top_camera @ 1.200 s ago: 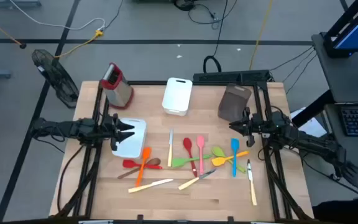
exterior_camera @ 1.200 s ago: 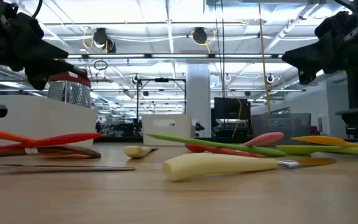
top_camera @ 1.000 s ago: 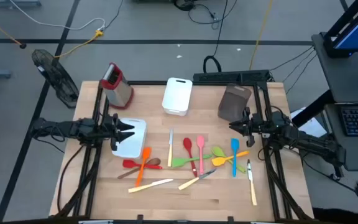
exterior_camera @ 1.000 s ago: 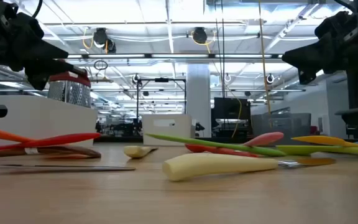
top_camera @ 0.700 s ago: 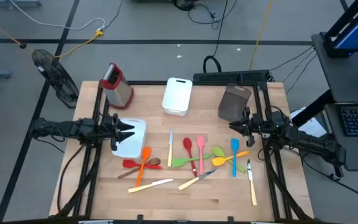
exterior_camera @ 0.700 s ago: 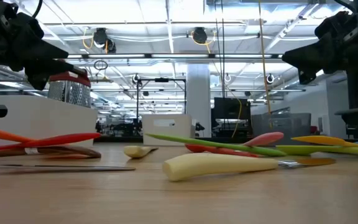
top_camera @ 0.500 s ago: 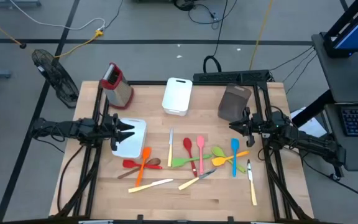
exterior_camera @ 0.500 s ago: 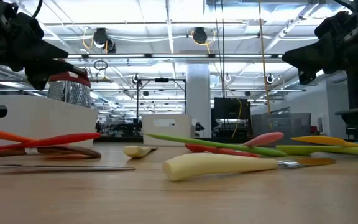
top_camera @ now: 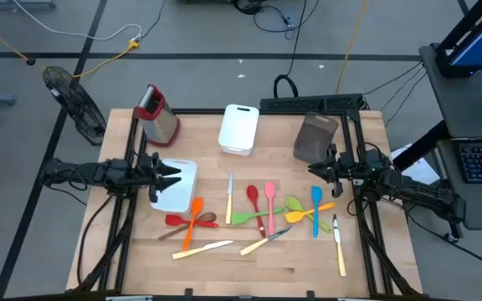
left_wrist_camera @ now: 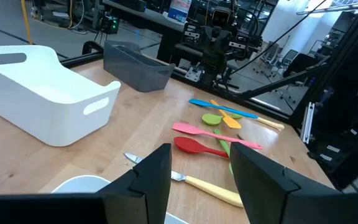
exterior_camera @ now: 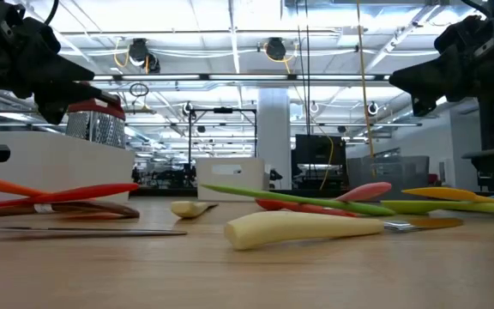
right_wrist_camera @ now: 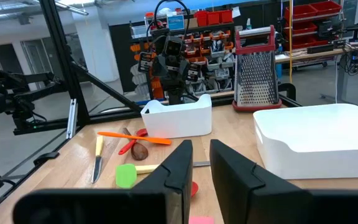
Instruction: Pick & Place Kitchen Items
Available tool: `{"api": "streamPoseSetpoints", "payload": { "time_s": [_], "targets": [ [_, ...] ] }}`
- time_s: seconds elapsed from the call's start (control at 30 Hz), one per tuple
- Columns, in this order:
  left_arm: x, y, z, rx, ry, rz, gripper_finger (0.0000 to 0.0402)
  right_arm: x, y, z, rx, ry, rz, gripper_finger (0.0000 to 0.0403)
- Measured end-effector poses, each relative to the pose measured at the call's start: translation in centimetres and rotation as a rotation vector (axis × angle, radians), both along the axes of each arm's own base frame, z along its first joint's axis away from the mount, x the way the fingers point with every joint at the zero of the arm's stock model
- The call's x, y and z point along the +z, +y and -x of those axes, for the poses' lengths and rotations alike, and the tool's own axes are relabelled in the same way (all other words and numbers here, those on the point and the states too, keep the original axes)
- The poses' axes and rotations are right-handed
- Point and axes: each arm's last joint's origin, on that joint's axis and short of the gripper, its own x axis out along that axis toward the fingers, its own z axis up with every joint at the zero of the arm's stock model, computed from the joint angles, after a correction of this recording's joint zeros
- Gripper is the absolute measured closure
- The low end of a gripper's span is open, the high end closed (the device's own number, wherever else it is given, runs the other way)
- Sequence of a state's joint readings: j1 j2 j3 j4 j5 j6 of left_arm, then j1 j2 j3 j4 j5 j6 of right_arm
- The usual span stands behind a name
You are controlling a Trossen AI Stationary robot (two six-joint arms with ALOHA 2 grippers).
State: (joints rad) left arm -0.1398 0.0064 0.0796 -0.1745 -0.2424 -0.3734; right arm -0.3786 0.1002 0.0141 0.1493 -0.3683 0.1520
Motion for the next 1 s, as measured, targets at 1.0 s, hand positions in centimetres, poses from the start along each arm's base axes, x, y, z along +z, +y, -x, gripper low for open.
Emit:
{"api": "streamPoseSetpoints", "payload": {
  "time_s": [1.0],
  "targets": [
    [-0.01, 0.00, 0.00, -0.001, 0.001, 0.000, 0.0231, 0.03, -0.01, 0.00, -0.003, -0.003, 0.026, 0.0353]
  ]
}}
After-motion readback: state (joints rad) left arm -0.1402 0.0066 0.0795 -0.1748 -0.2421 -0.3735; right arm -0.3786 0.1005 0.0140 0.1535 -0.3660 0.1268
